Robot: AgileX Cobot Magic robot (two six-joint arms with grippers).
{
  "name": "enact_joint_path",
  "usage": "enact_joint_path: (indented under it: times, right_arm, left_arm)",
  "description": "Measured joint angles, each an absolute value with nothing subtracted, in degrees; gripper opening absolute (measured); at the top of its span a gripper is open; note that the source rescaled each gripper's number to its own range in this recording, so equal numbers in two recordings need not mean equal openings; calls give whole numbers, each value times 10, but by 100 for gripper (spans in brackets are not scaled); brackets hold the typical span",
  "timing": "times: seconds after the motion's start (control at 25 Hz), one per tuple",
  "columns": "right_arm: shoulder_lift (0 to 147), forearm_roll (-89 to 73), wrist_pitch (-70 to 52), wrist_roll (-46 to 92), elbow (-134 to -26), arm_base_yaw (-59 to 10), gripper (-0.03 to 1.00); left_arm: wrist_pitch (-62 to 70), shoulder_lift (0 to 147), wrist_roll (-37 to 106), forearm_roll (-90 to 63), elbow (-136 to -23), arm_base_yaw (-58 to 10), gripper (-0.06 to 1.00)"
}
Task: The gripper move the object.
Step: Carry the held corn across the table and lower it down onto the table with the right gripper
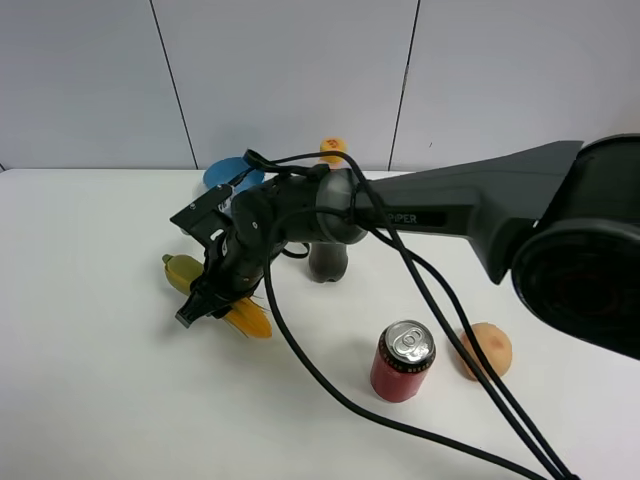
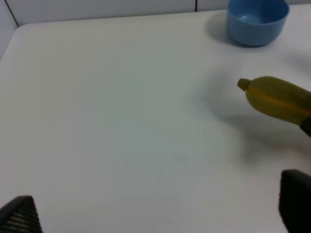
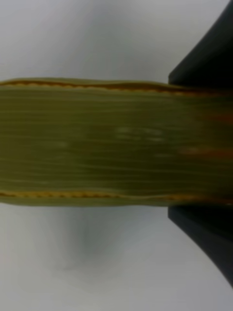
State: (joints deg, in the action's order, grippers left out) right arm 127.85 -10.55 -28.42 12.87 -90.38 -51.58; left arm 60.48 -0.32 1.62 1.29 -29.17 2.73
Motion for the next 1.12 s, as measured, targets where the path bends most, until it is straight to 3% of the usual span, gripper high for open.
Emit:
enact_joint_path:
  times: [1.0,1.08,1.12]
  right_arm:
    - [1324,-99,-244,127,-904,-516,1]
    - [1321,-92,-245,127,-904,-516,22]
    - [1318,-90,-245,127,-904,-516,42]
  left_arm:
    - [605,-3,16,13,-292,27,100]
    - [605,-3,16,13,-292,27,100]
    - [605,-3,16,13,-292,27,100]
